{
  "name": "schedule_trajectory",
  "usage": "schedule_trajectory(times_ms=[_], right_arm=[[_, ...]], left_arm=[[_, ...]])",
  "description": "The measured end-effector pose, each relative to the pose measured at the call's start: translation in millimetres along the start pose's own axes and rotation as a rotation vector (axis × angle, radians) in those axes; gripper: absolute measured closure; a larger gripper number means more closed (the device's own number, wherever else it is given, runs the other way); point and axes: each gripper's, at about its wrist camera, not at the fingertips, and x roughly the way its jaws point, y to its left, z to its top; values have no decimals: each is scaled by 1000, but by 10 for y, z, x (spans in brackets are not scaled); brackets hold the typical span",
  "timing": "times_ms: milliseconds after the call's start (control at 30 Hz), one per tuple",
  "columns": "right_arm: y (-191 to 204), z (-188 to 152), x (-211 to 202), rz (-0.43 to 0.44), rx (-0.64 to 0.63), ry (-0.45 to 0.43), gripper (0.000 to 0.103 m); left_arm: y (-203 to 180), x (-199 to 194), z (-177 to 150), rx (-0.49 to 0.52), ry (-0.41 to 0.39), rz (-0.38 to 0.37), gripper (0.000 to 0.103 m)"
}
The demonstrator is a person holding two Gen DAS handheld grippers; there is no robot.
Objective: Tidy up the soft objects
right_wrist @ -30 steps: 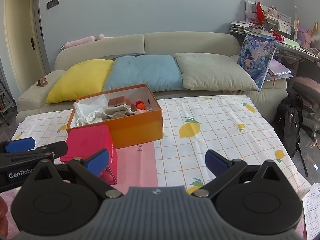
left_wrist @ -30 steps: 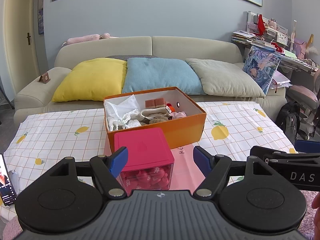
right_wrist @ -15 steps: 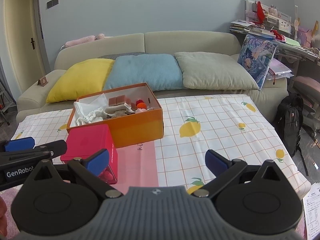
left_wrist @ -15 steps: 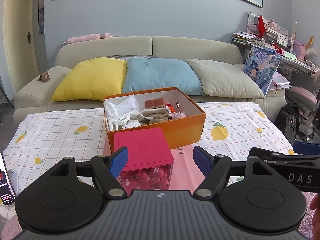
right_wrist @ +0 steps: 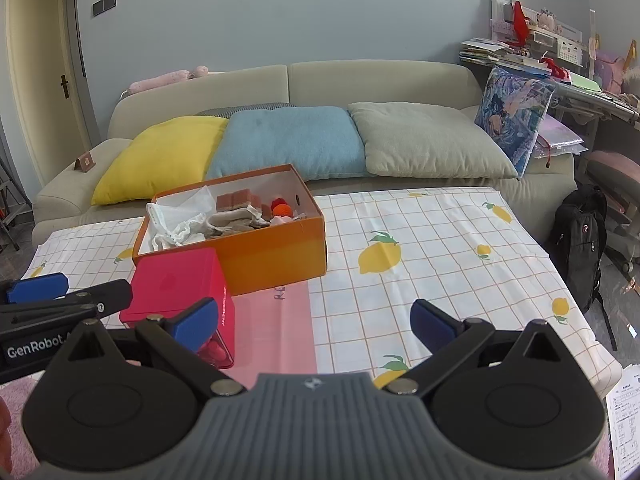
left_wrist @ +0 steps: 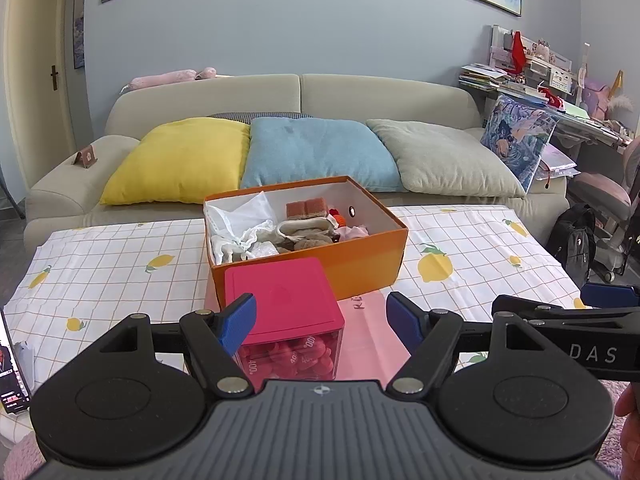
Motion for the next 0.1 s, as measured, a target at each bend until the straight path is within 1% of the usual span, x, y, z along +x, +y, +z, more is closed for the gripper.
schedule_trajectory(times_ms=[100], right_arm=[[-4,-5,8,-1,1,2,3]], left_arm=[[4,1,7,-2,0,1,16]])
